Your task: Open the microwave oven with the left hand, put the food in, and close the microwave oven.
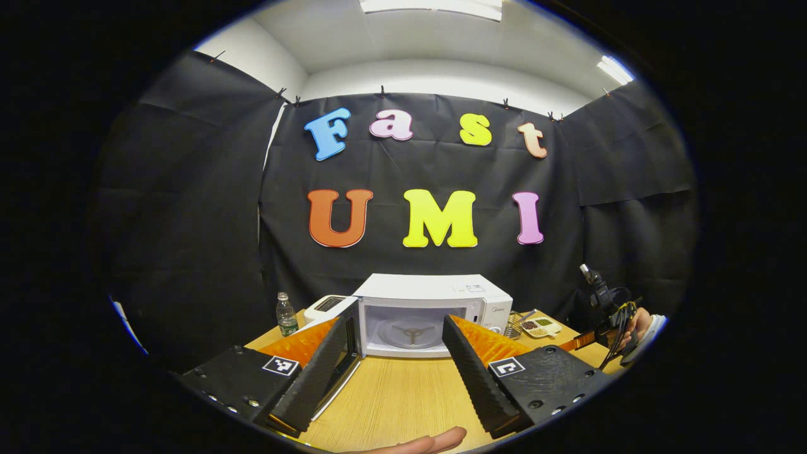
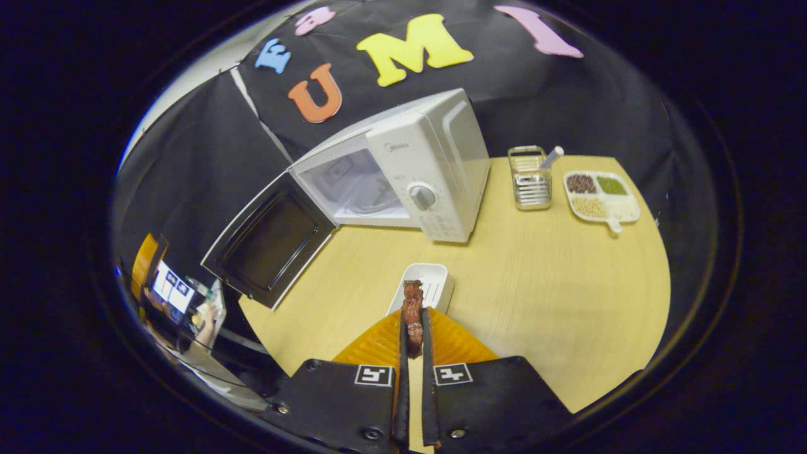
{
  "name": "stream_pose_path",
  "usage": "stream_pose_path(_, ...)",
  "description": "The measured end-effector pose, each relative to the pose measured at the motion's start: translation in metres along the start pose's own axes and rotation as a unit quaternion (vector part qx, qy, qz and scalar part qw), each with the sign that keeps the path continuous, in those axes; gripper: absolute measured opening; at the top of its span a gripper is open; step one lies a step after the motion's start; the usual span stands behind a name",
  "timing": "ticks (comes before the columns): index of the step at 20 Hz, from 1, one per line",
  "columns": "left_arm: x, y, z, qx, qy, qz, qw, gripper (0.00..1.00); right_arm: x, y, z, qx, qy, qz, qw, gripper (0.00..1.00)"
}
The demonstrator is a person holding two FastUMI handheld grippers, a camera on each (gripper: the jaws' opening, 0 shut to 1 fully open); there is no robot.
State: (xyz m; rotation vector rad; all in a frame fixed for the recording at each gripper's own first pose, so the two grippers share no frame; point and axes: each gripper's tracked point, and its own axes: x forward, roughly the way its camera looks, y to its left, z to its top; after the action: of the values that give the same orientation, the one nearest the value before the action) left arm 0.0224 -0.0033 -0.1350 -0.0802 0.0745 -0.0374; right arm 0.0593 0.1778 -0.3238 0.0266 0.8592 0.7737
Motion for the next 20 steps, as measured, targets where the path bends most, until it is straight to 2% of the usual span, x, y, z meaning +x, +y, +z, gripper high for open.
stream_pose_path(2,0.001,0.001,-0.001,-0.005,0.0,-0.008,1.0,0.94,-0.01,0.009,0.009,-0.066,-0.043,-0.041,0.996,0.11)
stream_pose_path(5,0.0,0.002,-0.004,-0.014,0.0,-0.02,1.0,0.93,-0.015,0.027,0.021,-0.16,-0.103,-0.102,0.976,0.11)
stream_pose_path(8,-0.003,0.007,-0.006,-0.018,0.002,-0.025,1.0,0.94,-0.007,0.054,0.024,-0.211,-0.128,-0.122,0.961,0.11)
stream_pose_path(11,-0.008,0.013,-0.007,-0.022,0.004,-0.029,0.999,0.94,0.016,0.076,0.026,-0.224,-0.129,-0.12,0.959,0.11)
stream_pose_path(16,-0.017,0.025,0.0,-0.017,-0.003,-0.027,0.999,0.94,0.066,0.108,0.047,-0.212,-0.133,-0.106,0.962,0.11)
stream_pose_path(20,-0.025,0.026,0.0,-0.027,-0.001,-0.033,0.999,0.93,0.11,0.132,0.079,-0.183,-0.146,-0.12,0.965,0.11)
